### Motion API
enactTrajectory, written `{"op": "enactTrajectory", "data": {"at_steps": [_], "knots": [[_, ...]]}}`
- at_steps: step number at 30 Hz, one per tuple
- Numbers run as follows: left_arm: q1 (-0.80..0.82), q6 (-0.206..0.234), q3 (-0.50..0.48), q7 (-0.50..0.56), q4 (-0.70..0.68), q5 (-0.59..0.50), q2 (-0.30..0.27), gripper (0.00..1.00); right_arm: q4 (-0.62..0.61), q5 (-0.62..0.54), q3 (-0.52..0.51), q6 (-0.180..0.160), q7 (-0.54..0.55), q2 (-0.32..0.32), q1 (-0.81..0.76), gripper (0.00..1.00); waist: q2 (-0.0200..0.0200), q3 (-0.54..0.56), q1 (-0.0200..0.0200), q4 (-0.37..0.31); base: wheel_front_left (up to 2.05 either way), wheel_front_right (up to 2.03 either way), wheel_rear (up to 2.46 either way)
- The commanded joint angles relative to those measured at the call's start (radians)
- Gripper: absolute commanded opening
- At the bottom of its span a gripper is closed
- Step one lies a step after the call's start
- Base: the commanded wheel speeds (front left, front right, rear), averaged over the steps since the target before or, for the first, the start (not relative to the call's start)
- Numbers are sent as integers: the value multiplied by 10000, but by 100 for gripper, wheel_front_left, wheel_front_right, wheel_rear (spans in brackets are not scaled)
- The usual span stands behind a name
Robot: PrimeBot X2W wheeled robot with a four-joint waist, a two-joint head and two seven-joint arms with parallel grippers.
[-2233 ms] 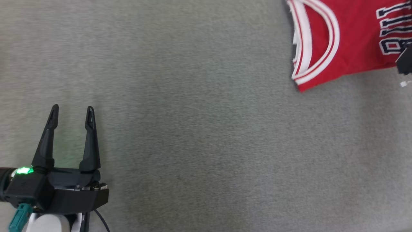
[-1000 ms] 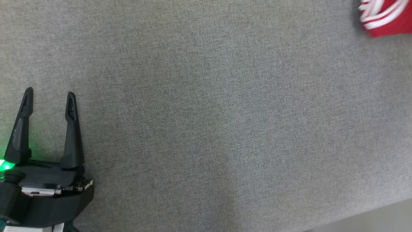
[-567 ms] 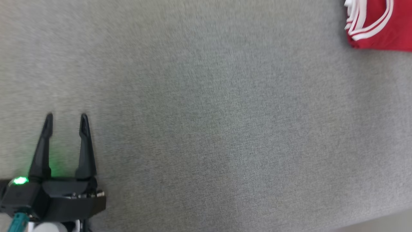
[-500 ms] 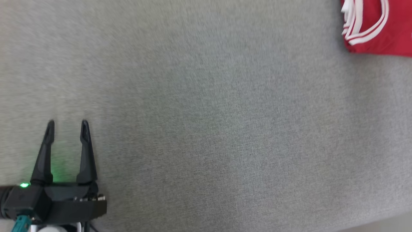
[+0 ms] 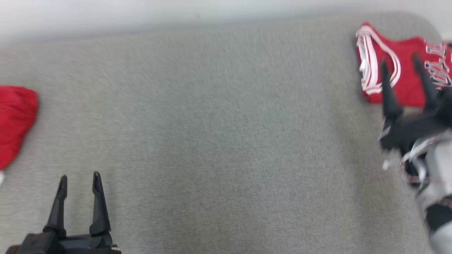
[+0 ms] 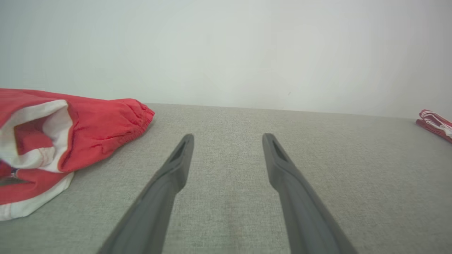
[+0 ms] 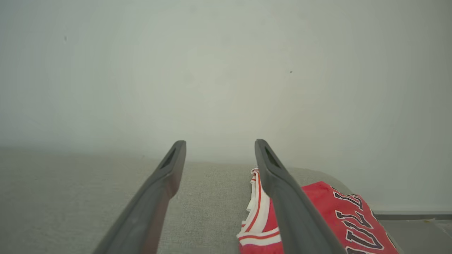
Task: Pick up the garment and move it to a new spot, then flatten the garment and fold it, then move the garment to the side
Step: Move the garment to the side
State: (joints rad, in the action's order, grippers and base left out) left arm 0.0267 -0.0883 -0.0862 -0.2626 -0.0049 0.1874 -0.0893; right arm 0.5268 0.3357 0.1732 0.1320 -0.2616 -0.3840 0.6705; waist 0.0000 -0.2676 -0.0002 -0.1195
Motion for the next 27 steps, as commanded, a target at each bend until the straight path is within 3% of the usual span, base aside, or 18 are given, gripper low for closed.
{"op": "enactTrajectory", "data": {"at_steps": [1,12,18,27], "knots": [[-218,-3,-32,-27,99,76,73,100,-272,109,-88,-30,-39,138,-625,100,0,1158,2,734,0,0,0],[-523,-98,4,-28,646,63,246,100,-2094,162,-752,-30,136,882,-3590,100,0,1969,2,1210,0,0,0],[-725,-148,-45,-28,958,-49,281,100,-3468,-105,-1460,-30,526,1774,-5505,100,0,2427,2,1479,0,0,0],[-935,-222,-51,-28,1205,-117,324,100,-4445,-641,-2061,-30,783,2590,-7256,100,0,2804,2,1636,0,0,0]]}}
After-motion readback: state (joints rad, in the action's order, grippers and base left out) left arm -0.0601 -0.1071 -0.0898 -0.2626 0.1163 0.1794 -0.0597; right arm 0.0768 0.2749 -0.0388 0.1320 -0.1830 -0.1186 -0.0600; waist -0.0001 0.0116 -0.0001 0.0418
